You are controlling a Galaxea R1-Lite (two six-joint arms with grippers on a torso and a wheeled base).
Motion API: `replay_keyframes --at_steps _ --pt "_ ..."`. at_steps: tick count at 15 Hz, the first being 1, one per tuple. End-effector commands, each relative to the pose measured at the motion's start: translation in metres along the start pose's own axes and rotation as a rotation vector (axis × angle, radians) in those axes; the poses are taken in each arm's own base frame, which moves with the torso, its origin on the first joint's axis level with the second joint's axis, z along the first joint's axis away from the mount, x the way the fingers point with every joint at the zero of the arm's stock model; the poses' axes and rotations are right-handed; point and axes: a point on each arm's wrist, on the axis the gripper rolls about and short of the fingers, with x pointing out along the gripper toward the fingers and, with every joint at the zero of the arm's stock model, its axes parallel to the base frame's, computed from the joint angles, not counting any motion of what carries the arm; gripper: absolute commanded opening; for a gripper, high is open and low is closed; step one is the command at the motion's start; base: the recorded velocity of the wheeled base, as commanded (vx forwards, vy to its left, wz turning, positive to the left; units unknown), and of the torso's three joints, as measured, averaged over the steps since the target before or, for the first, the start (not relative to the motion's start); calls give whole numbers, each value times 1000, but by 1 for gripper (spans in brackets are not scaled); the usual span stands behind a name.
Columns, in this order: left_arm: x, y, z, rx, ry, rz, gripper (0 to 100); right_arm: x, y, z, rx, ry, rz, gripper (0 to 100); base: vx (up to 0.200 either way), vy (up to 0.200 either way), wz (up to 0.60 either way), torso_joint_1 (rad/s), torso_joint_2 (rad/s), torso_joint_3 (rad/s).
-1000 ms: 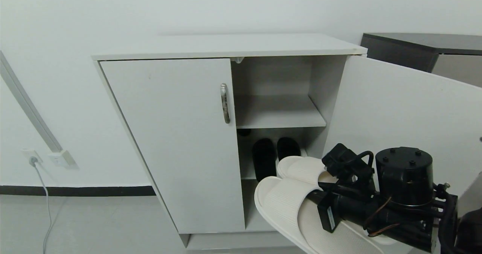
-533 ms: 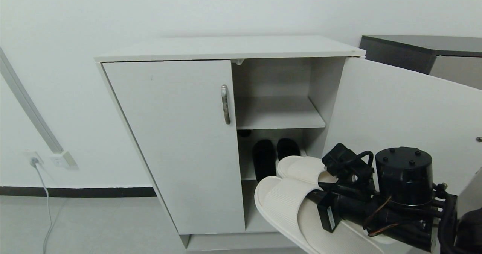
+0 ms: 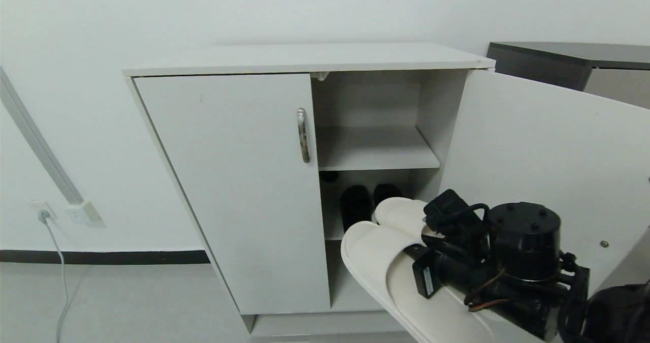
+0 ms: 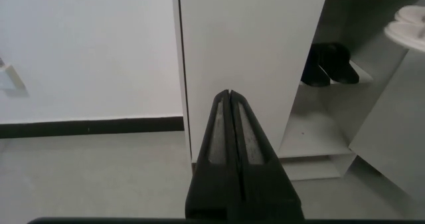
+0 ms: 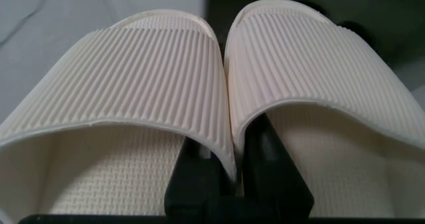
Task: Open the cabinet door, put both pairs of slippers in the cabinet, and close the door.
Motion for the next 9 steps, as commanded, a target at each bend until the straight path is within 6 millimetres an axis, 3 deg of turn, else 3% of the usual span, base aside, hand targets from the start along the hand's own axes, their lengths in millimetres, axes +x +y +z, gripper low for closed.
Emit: replay_keyframes --at_steps 1,2,5,7,9 --pt "0 0 0 0 0 1 0 34 27 -11 35 9 -90 0 0 0 0 0 0 0" --pt "0 0 0 0 0 1 0 54 37 -8 83 -12 -149 0 0 0 0 0 0 0" --pt "0 0 0 0 0 0 0 84 44 0 136 -20 -313 0 0 0 0 0 0 0" --pt "0 0 0 2 0 0 0 90 42 17 183 -28 -359 0 0 0 0 0 0 0" --pt "0 0 0 2 0 0 0 93 30 49 215 -26 -477 0 0 0 0 0 0 0"
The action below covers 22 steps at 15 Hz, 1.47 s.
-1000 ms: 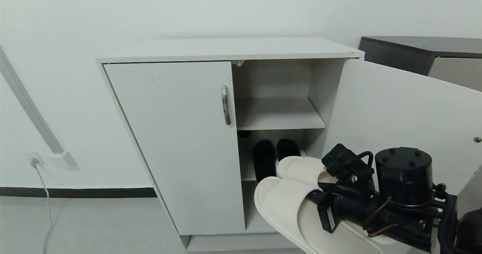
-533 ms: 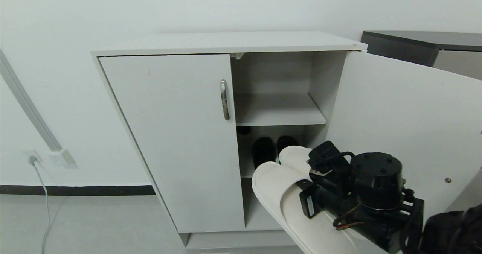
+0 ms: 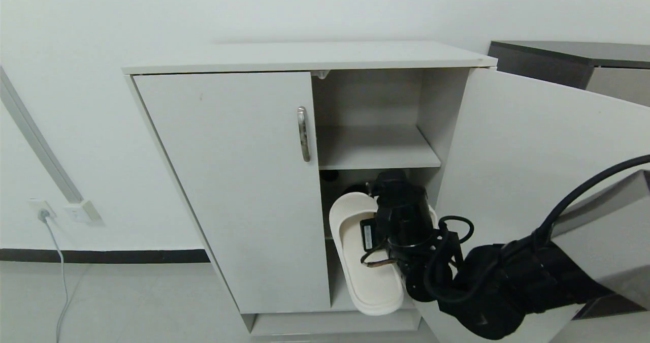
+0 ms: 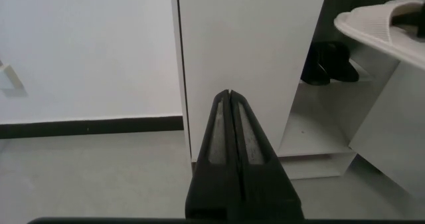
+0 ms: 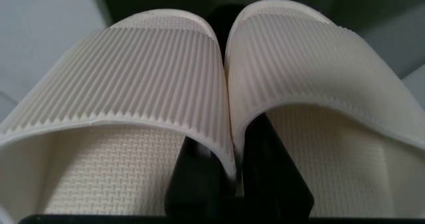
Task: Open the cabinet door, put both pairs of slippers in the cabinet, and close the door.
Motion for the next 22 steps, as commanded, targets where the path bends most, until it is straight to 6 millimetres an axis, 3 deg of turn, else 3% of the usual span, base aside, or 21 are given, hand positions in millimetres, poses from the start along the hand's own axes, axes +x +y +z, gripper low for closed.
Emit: replay_keyframes --at_steps 1,6,15,22 --pt "0 0 0 -1 1 0 0 7 -1 31 57 -57 -72 0 0 0 0 0 0 0" --pt "0 0 0 -2 1 2 0 6 -7 52 56 -108 -91 0 0 0 0 0 0 0" --pt "0 0 0 -2 1 2 0 10 -11 54 58 -110 -102 0 0 0 0 0 0 0" --pt "0 0 0 -1 1 2 0 7 -11 56 57 -113 -99 0 200 0 0 0 0 3"
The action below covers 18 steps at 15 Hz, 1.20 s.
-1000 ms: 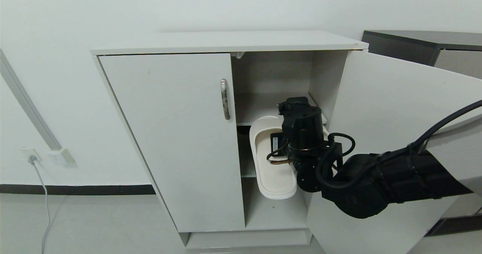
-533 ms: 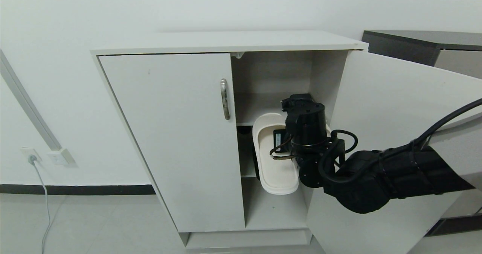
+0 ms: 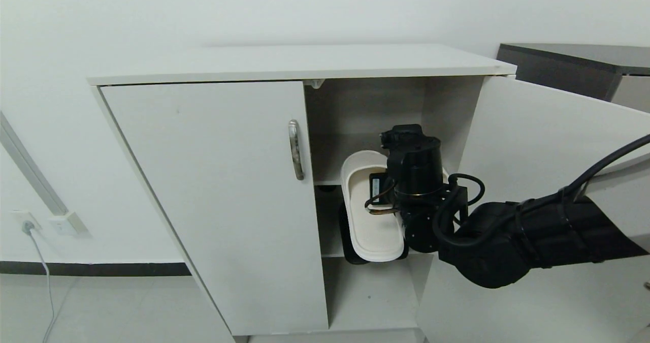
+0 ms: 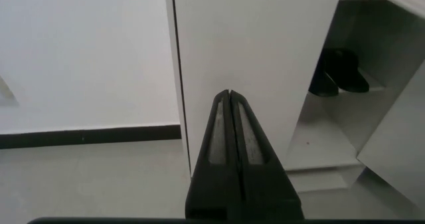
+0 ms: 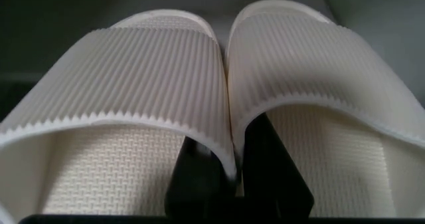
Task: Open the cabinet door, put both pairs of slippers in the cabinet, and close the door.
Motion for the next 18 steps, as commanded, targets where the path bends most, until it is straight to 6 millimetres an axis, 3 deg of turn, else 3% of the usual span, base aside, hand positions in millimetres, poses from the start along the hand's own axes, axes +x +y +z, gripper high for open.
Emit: replay_keyframes --at_steps 1,10,15,18 --pt "0 0 0 0 1 -1 0 -2 0 2 2 -3 3 0 200 0 0 -2 2 2" --pt "0 0 0 -2 1 -1 0 -3 2 -1 -30 23 30 0 22 0 0 0 0 0" --pt "0 0 0 -3 1 -1 0 15 2 29 15 123 68 0 0 0 0 0 0 0" --pt "0 0 0 -3 1 -1 0 27 8 30 36 143 70 0 0 0 0 0 0 0"
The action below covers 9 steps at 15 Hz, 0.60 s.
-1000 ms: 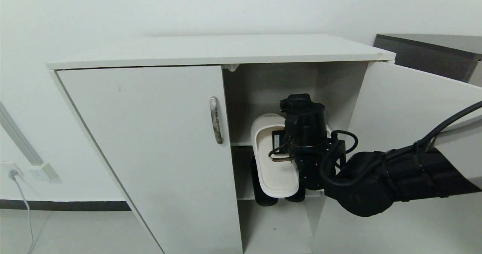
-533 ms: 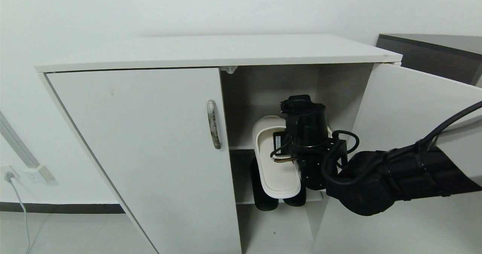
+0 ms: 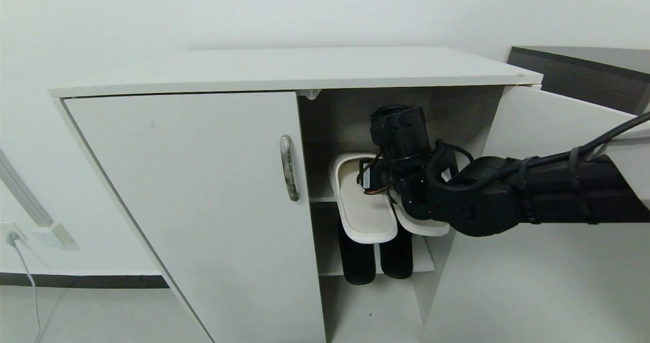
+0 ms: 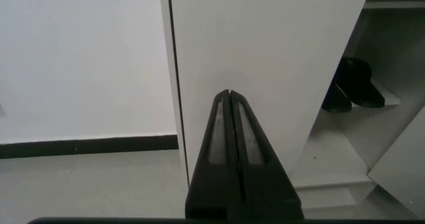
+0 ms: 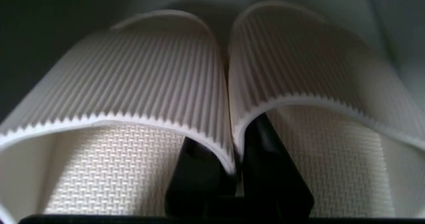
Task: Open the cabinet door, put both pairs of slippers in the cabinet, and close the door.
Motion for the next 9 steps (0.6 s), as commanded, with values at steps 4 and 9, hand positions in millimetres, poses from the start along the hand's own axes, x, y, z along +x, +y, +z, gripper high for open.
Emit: replay_keyframes --at_steps 4,9 --pt "0 0 0 -2 1 1 0 29 9 -2 -12 -23 -29 0 0 0 0 0 0 0" --pt "0 0 0 -2 1 2 0 54 2 8 -36 -65 -81 0 0 0 0 0 0 0"
